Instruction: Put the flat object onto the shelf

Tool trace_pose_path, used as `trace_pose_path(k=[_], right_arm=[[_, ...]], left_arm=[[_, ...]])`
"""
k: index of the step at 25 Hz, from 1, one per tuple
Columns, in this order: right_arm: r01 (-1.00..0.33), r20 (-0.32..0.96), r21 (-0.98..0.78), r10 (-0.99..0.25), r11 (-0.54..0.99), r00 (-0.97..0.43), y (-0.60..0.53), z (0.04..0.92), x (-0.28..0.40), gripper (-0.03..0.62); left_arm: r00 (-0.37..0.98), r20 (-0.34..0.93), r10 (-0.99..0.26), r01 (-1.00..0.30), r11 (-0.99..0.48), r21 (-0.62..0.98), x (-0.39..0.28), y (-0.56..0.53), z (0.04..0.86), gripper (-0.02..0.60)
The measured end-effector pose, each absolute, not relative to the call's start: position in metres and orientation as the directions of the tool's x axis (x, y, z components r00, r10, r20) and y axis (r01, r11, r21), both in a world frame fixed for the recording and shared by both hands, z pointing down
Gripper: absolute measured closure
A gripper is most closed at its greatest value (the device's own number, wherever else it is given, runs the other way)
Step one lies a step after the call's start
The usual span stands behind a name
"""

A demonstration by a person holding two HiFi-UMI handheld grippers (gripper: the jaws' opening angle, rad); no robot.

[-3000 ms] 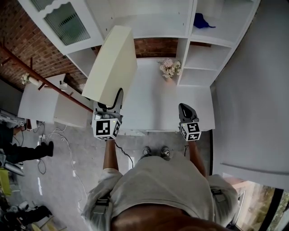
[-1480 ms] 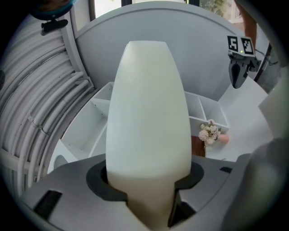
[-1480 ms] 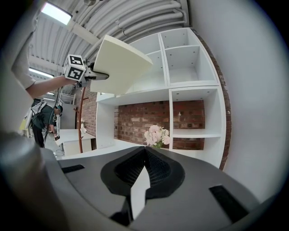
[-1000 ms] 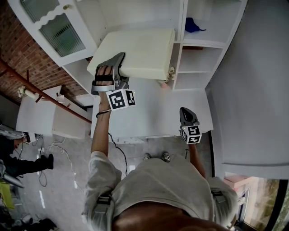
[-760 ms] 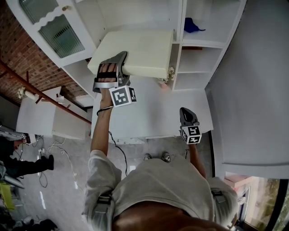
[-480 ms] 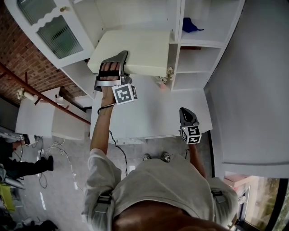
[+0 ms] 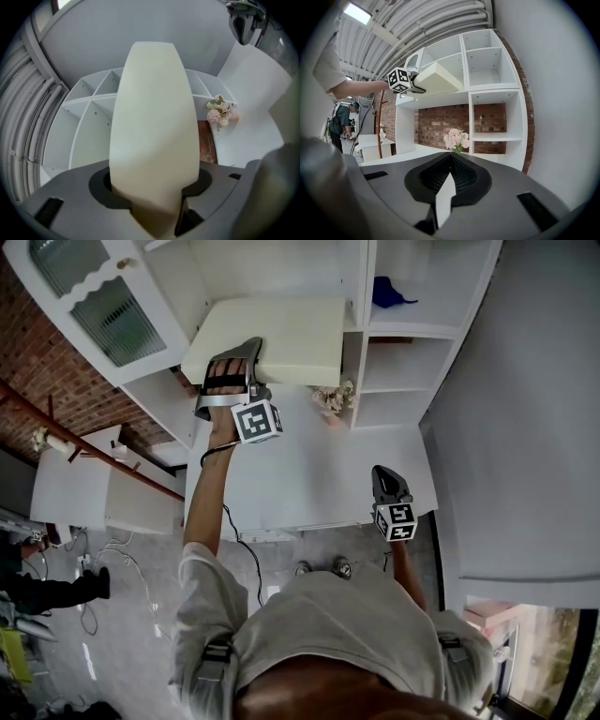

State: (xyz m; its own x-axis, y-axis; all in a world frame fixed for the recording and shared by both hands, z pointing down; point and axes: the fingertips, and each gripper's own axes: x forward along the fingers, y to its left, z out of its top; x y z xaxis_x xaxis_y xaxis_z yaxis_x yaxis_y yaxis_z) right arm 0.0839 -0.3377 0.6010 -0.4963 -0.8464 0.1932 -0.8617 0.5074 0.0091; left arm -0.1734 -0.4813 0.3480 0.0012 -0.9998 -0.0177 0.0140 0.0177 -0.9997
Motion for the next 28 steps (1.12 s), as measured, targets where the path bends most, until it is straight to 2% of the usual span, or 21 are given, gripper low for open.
trace_pose_path(k=[28], right_arm=[[-0.898, 0.203, 0.008, -0.880, 0.440, -0.429, -0.339, 0.606, 0.110, 0.565]], left_arm=[[-0.018, 0.048, -0.999, 0.002, -0.048, -0.999, -0.179, -0.558, 0.354, 0.294]])
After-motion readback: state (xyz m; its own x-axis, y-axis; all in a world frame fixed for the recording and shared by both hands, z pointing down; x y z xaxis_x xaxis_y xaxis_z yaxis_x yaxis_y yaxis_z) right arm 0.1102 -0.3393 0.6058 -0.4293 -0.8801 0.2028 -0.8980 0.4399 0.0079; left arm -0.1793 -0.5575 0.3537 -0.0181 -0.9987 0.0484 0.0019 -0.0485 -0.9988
